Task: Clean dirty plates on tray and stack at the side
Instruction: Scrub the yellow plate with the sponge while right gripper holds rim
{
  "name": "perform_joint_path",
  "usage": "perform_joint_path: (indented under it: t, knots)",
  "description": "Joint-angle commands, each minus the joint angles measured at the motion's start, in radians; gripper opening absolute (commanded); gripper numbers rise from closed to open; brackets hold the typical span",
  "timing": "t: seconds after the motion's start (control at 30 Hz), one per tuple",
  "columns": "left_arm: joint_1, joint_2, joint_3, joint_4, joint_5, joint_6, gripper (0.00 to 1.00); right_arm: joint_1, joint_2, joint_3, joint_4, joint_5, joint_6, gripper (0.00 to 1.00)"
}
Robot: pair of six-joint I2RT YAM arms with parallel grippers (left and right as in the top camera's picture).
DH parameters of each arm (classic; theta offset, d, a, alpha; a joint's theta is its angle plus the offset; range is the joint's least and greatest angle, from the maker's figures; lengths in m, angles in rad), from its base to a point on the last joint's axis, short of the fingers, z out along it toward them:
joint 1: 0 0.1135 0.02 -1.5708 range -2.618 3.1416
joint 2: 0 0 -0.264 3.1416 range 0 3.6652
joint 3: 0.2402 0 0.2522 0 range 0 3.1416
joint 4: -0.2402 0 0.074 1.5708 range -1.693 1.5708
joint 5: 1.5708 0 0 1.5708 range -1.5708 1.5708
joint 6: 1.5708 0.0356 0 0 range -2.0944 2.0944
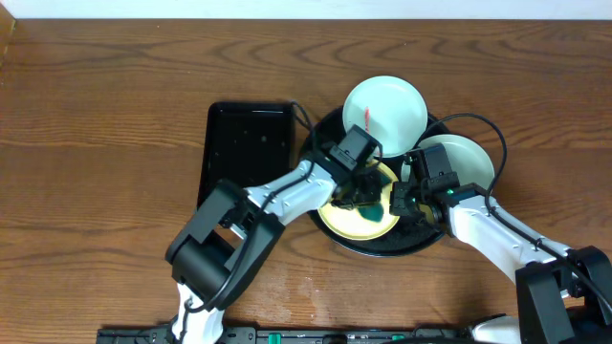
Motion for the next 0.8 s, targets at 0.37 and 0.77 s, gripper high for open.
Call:
perform_joint_path:
  t: [0.37, 0.77]
  knots:
    - [0.031, 0.052, -0.013, -0.248, -0.212, 0.0, 0.08, -0.006, 0.037, -0.033, -0.031, 0.053, -0.01, 0.01]
    - [0.129, -0.019, 0.086, -0.477, -0.566, 0.053, 0.08, -0.006, 0.037, -0.033, -0.032, 0.053, -0.01, 0.01]
